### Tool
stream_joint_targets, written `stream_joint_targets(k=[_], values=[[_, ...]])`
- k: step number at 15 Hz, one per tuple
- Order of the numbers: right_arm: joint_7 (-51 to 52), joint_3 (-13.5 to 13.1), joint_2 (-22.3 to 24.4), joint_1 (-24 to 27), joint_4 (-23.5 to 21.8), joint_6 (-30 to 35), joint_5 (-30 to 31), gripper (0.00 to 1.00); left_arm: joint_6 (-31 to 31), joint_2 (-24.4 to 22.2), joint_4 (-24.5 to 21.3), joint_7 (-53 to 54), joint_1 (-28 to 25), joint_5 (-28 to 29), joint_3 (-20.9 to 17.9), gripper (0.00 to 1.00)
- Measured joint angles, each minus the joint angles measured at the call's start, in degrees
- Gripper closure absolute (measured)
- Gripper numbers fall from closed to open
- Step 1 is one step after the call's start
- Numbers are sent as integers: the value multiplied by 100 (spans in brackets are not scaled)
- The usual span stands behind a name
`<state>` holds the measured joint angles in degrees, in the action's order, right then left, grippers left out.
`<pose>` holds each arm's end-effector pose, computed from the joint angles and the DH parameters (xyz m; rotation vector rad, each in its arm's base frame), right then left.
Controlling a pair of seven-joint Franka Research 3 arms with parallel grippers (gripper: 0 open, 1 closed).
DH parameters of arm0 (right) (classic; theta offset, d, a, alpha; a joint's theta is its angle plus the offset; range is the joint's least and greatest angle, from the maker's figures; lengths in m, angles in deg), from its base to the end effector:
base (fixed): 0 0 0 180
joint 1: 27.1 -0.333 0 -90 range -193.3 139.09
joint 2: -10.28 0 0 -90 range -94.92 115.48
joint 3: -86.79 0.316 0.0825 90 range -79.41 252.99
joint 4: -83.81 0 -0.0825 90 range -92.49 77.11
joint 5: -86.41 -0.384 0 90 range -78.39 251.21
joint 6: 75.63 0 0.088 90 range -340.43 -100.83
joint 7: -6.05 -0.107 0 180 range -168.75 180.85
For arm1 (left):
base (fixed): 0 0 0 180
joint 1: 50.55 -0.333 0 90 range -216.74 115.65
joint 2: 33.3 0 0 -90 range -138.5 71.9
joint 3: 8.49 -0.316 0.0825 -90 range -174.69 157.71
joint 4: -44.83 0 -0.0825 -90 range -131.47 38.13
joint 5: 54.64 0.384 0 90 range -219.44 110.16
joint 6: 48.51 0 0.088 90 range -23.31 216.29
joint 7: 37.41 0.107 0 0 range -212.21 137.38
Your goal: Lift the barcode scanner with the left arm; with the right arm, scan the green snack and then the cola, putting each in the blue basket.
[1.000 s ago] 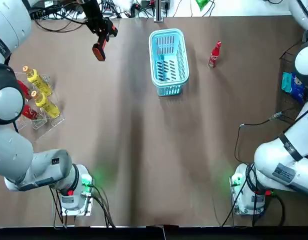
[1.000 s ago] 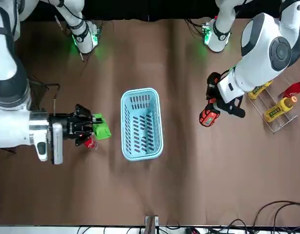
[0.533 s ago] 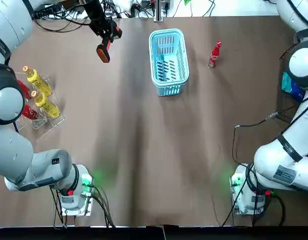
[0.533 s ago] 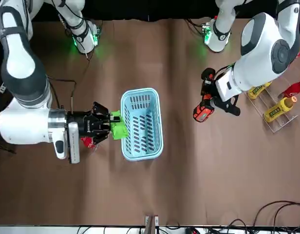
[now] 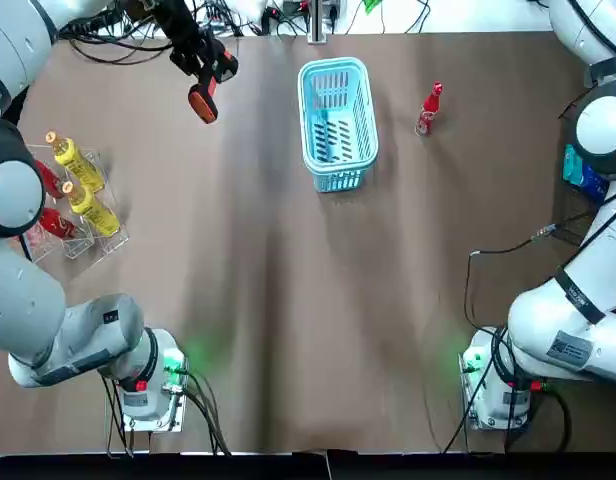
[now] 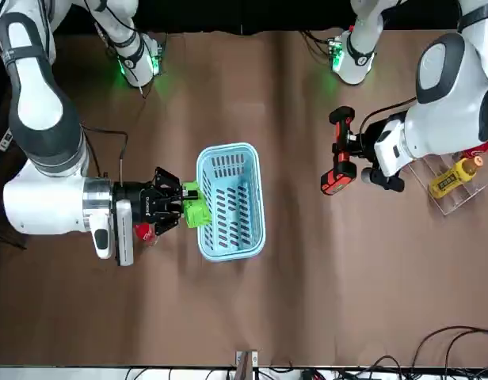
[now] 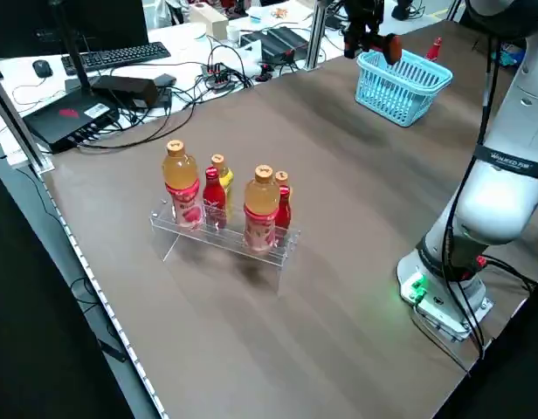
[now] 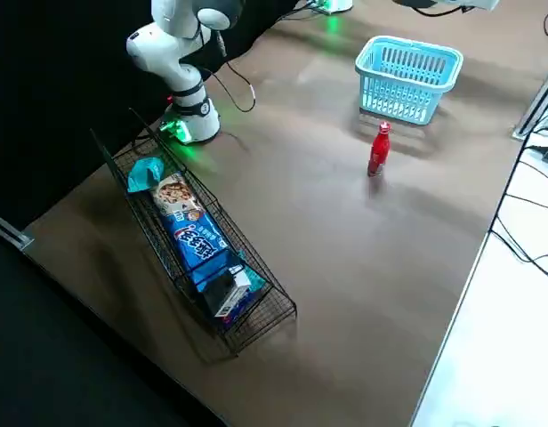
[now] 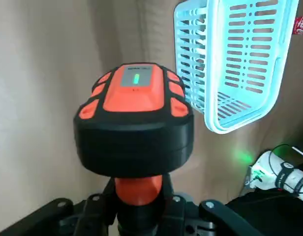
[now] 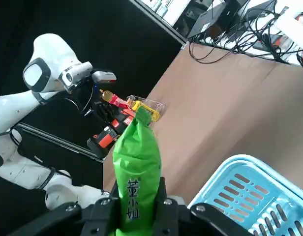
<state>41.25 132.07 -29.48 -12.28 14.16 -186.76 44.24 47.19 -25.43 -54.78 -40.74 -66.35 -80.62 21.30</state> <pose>0.6903 0.2509 0.5096 -1.8371 -0.7102 -0.2941 0.5563 -0.1688 0.4978 2.6363 -0.1303 -0.3545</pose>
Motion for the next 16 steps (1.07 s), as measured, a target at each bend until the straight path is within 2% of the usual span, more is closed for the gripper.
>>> stream_joint_targets(k=[3, 7, 11, 13, 16], values=[[-2, 1, 0, -26, -3, -4, -18, 72, -3, 89, -1, -118, -30, -834, 3, 63], [-21, 0, -4, -139, -86, -220, -33, 72, 30, 308, 19, -102, -237, -2500, -17, 63], [-44, 0, -24, -323, -207, -440, -39, 72, 96, 521, 166, -153, -699, -3742, -47, 63], [-69, 0, -35, -398, -212, -469, -40, 72, 136, 812, 330, -153, -783, -4003, -69, 63], [-85, 0, -70, -455, -213, -492, -40, 72, 153, 1152, 539, -153, -718, -4036, -58, 63]])
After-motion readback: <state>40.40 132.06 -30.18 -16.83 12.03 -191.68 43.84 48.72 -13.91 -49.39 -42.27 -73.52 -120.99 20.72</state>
